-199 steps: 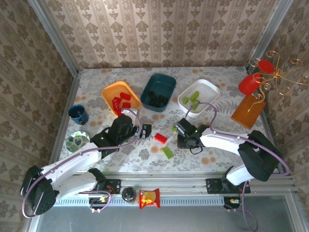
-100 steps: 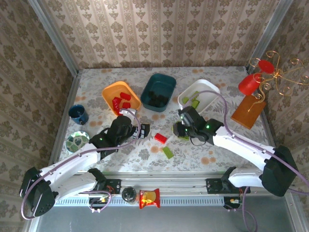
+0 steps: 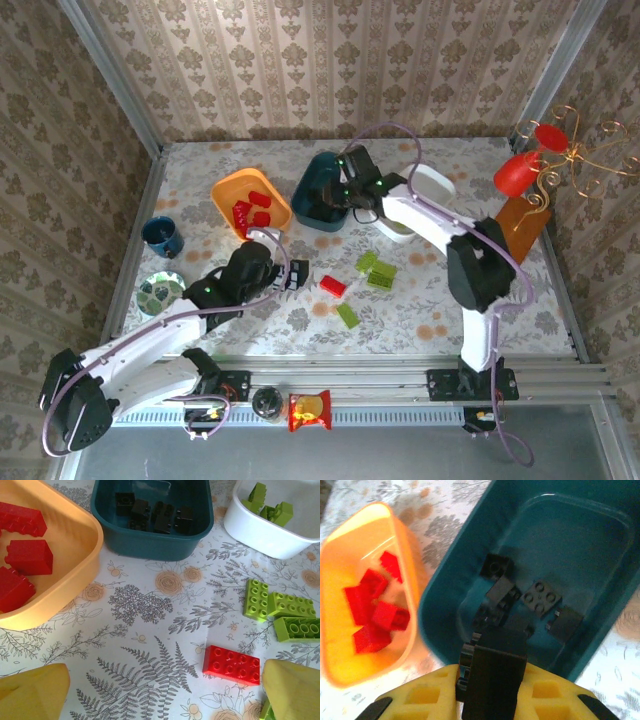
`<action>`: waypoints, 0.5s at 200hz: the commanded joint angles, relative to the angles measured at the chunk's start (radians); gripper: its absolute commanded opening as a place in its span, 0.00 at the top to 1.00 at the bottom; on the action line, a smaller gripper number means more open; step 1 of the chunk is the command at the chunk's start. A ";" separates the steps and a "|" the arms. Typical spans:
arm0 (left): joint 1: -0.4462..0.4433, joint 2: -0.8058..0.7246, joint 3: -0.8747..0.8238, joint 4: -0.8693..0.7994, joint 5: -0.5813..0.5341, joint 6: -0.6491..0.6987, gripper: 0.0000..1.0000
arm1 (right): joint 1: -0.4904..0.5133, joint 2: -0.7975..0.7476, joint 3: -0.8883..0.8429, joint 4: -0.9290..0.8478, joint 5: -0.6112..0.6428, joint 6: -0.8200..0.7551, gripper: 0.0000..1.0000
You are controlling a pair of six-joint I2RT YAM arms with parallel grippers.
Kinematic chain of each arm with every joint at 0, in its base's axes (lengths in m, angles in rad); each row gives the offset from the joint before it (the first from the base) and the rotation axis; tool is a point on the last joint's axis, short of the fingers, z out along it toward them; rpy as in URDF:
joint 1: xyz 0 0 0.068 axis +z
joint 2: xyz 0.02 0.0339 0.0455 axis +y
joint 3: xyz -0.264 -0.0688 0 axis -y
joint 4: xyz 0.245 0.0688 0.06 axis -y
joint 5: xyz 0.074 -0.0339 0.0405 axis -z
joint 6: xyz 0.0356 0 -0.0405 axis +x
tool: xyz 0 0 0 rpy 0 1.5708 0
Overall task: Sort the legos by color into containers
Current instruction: Place the lego in the container.
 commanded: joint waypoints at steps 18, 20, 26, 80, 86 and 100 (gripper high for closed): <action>0.005 -0.002 -0.016 -0.019 0.018 -0.019 0.00 | -0.010 0.192 0.245 -0.142 0.061 -0.036 0.80; 0.005 -0.002 -0.016 -0.019 0.018 -0.018 0.00 | -0.011 0.201 0.255 -0.148 0.063 -0.034 0.80; 0.005 -0.001 -0.014 -0.021 0.018 -0.017 0.00 | -0.013 0.222 0.279 -0.162 0.068 -0.033 0.79; 0.007 0.022 -0.013 -0.019 0.032 -0.005 0.00 | -0.024 0.304 0.432 -0.235 0.066 -0.026 0.45; 0.006 0.026 -0.011 -0.019 0.032 -0.003 0.00 | -0.024 0.301 0.438 -0.234 0.062 -0.028 0.42; 0.007 0.034 -0.005 -0.020 0.035 0.001 0.00 | -0.023 0.283 0.443 -0.233 0.055 -0.031 0.38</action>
